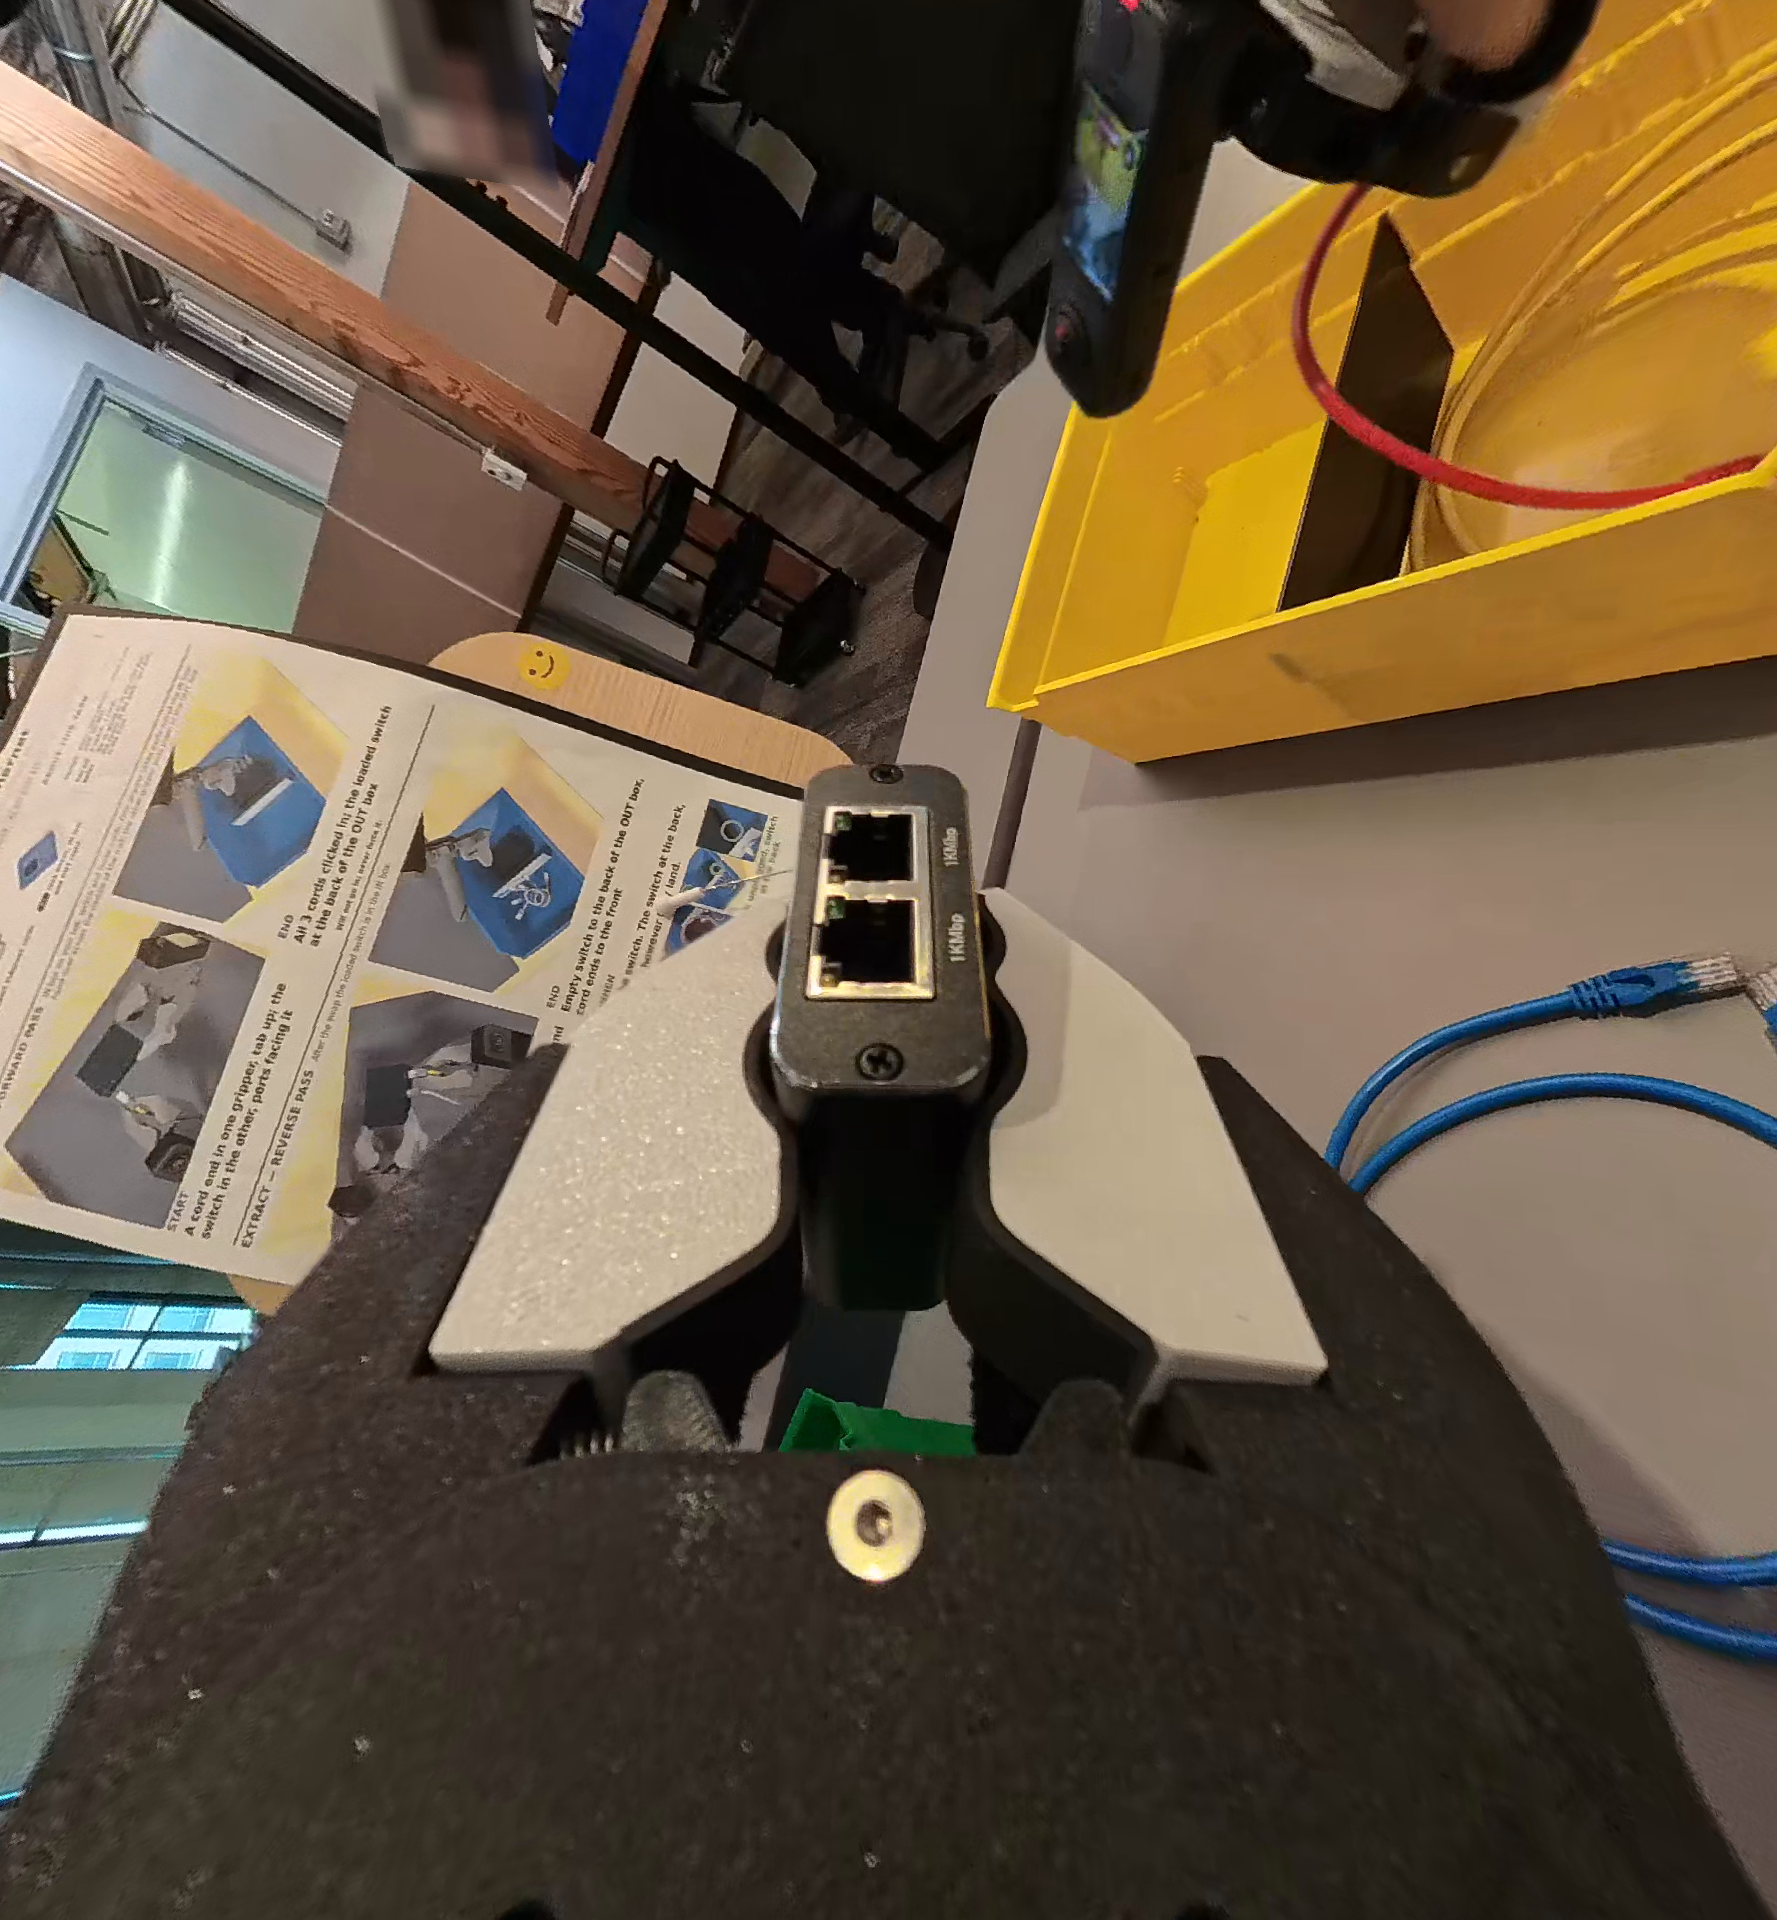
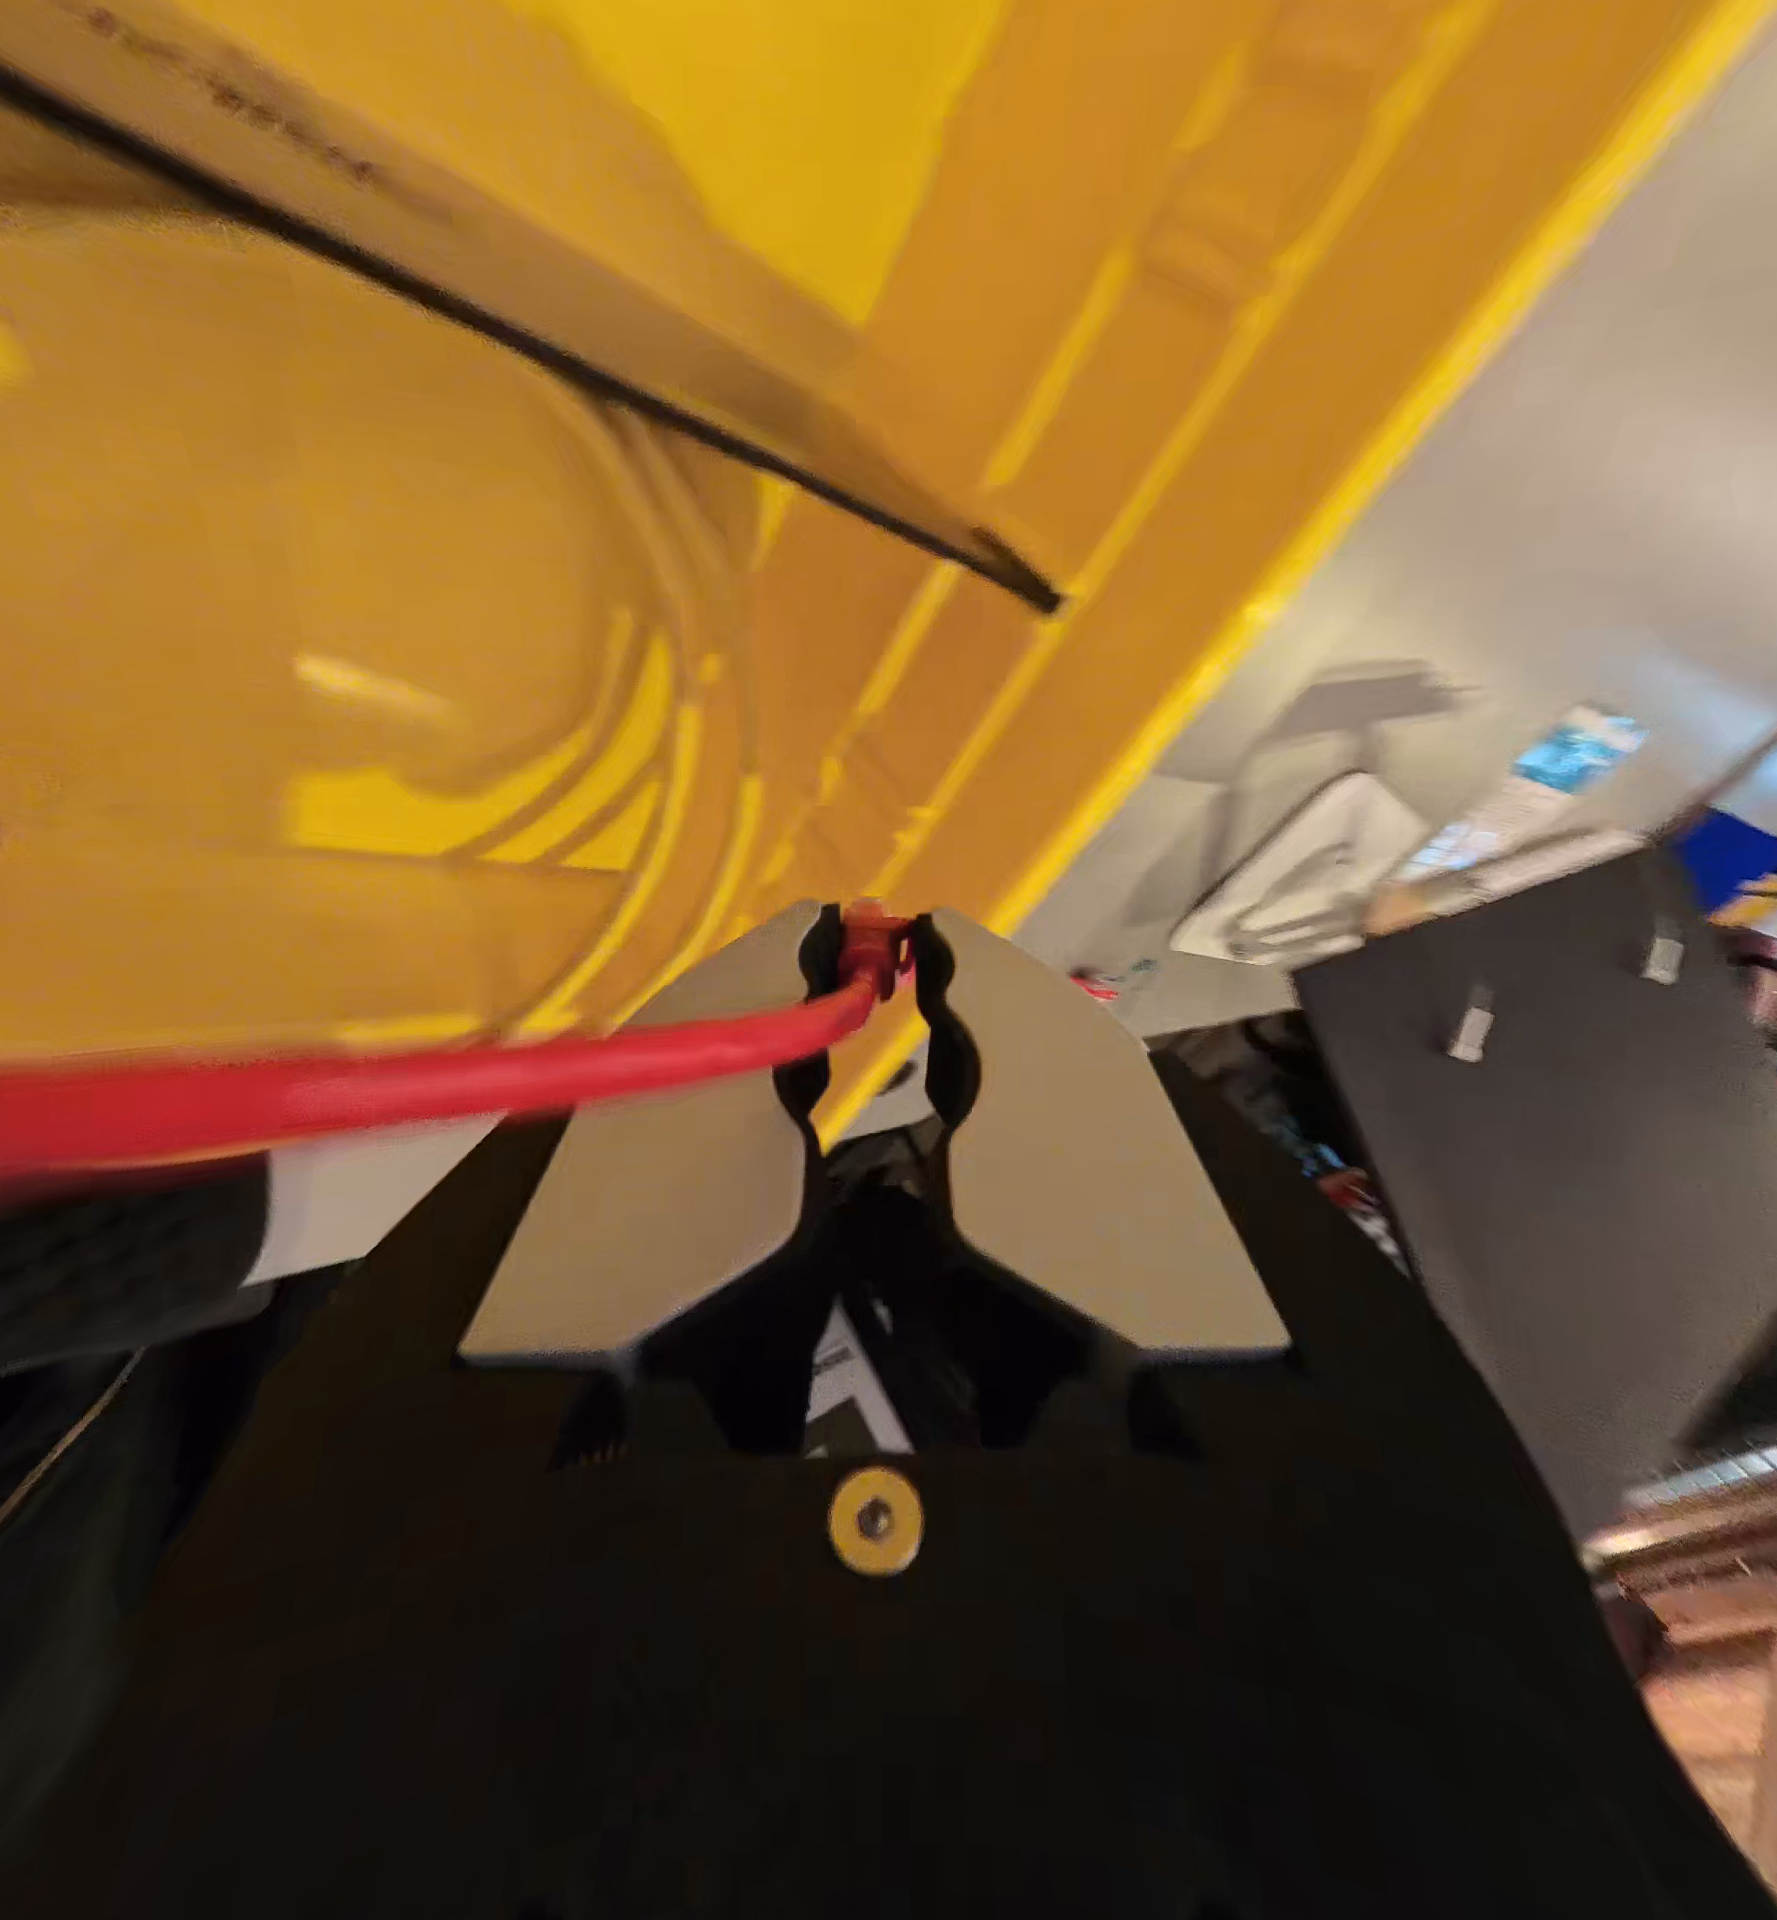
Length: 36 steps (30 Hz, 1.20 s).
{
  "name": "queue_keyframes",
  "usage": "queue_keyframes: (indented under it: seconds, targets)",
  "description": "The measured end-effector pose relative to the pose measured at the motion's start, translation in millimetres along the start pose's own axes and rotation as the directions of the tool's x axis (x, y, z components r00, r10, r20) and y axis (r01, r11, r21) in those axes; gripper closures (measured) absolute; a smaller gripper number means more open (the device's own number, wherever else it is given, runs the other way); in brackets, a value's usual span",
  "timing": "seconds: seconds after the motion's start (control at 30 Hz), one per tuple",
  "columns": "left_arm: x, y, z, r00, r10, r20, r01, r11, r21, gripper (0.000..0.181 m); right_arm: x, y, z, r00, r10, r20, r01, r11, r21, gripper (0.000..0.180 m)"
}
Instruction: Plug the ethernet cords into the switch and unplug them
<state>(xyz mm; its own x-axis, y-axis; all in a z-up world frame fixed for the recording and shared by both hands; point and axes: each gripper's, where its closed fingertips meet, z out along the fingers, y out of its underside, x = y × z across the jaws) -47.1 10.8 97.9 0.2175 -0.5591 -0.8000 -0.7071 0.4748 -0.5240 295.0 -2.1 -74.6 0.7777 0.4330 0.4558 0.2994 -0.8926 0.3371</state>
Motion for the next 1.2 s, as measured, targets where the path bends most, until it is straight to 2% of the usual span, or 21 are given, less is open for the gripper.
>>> queue_keyframes:
  seconds: [0.03, 0.27, 0.5, 0.6, 0.67, 0.77, 0.83, 0.87, 0.93, 1.1, 1.2]
  targets:
    - [0.6, 1.0, 0.9, 1.000, 0.000, -0.004, 0.000, 1.000, -0.005, 0.152, -11.4, 0.8, 7.2, 0.998, -0.007, 0.062, 0.008, 1.000, -0.007, 0.164]
    - [7.8, 5.6, 7.5, 0.999, 0.023, -0.030, -0.024, 0.999, -0.044, 0.153, -52.2, -7.8, 22.0, 0.951, -0.042, 0.305, 0.036, 0.999, 0.026, 0.163]
    - [10.3, 6.6, 10.0, 0.999, 0.021, -0.045, -0.023, 0.999, -0.048, 0.152, -46.0, -9.8, 22.0, 0.945, -0.065, 0.320, 0.019, 0.989, 0.143, 0.145]
    - [9.2, 7.0, 10.2, 0.999, 0.006, -0.048, -0.008, 0.999, -0.035, 0.152, -34.1, -6.4, -1.1, 0.962, -0.072, 0.264, -0.020, 0.943, 0.331, 0.141]
    - [3.6, 3.5, 8.0, 0.999, -0.033, -0.035, 0.033, 0.999, 0.003, 0.153, -30.5, -8.1, -26.8, 0.972, -0.119, 0.203, -0.014, 0.832, 0.555, 0.135]
    - [-10.2, -6.4, -1.5, 0.987, -0.158, -0.031, 0.160, 0.980, 0.115, 0.153, -60.6, 9.3, -58.9, 0.946, -0.323, -0.035, 0.206, 0.513, 0.833, 0.128]
    - [-18.4, -12.6, -9.7, 0.968, -0.244, -0.057, 0.251, 0.948, 0.194, 0.153, -89.7, 31.0, -58.3, 0.883, -0.392, -0.257, 0.393, 0.319, 0.863, 0.133]
    - [-19.4, -15.4, -13.6, 0.960, -0.268, -0.084, 0.280, 0.933, 0.226, 0.153, -100.1, 40.8, -52.4, 0.854, -0.386, -0.349, 0.466, 0.267, 0.844, 0.139]
    - [-21.6, -19.3, -19.3, 0.947, -0.299, -0.116, 0.319, 0.909, 0.269, 0.153, -120.5, 54.4, -37.5, 0.819, -0.372, -0.437, 0.536, 0.224, 0.814, 0.133]
    - [-13.9, -30.7, -23.1, 0.939, -0.296, -0.174, 0.337, 0.891, 0.306, 0.155, -138.5, 55.2, -6.6, 0.709, -0.277, -0.649, 0.703, 0.209, 0.679, 0.115]
    - [-6.4, -36.2, -21.4, 0.946, -0.268, -0.182, 0.313, 0.902, 0.298, 0.155, -133.1, 44.7, -5.8, 0.709, -0.217, -0.670, 0.705, 0.215, 0.676, 0.121]
